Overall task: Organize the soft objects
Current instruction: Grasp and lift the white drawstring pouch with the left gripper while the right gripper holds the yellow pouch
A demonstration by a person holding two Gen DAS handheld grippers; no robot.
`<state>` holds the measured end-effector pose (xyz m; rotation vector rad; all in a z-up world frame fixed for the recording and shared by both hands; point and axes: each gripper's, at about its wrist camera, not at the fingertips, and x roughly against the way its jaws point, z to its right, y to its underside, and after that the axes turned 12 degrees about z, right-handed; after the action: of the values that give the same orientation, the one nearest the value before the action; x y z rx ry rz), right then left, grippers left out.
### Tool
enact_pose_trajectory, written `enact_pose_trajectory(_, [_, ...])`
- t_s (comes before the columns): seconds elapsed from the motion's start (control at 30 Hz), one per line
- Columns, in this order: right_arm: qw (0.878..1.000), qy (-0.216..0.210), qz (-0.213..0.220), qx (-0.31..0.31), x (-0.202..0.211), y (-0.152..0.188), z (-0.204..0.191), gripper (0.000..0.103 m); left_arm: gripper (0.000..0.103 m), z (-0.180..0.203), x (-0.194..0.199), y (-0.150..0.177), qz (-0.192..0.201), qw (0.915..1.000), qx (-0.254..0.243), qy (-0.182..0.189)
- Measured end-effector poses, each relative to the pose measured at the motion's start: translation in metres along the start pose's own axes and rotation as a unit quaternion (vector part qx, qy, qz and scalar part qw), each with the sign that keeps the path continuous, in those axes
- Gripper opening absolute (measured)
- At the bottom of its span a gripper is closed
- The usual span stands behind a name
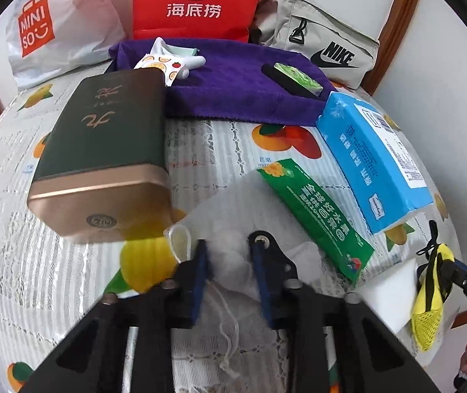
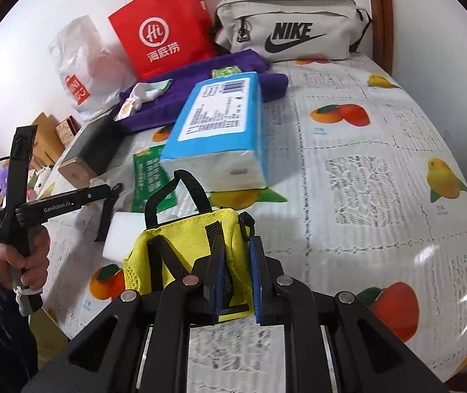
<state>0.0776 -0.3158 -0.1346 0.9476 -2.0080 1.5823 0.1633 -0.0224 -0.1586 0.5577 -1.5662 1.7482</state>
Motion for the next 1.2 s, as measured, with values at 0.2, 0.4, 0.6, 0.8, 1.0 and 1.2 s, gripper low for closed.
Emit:
enact_pose_trajectory(0.2, [1.000, 0.005, 0.008, -0.003, 0.008, -0.003, 0.010, 0.014, 0.021, -0.005, 0.013, -0.005, 0.007, 1.0000, -0.006, 0.000])
enact_pose_trajectory(0.4, [1.000, 0.006, 0.005, -0.019, 0.008, 0.002, 0.014, 0.014, 0.021, -0.022, 0.037, -0.001, 0.019, 0.9997, 0.015, -0.002])
enact_pose_trajectory(0.6, [1.000, 0.003, 0.018, -0.010, 0.019, 0.000, -0.001, 0.014, 0.021, -0.041, 0.062, 0.000, 0.038, 0.9986, 0.028, -0.024])
enact_pose_trajectory(0.8, [1.000, 0.007, 0.024, -0.013, 0.032, -0.007, -0.009, 0.014, 0.021, -0.057, 0.086, -0.001, 0.054, 0.9968, 0.050, -0.030])
enact_pose_trajectory(1.0, [0.999, 0.001, 0.043, -0.003, 0.049, -0.022, -0.021, 0.014, 0.021, -0.058, 0.106, -0.013, 0.077, 0.9951, 0.053, -0.032])
enact_pose_trajectory(1.2, [0.998, -0.001, 0.061, 0.006, 0.060, -0.042, -0.030, 0.014, 0.021, -0.059, 0.122, -0.028, 0.094, 0.9934, 0.057, -0.031])
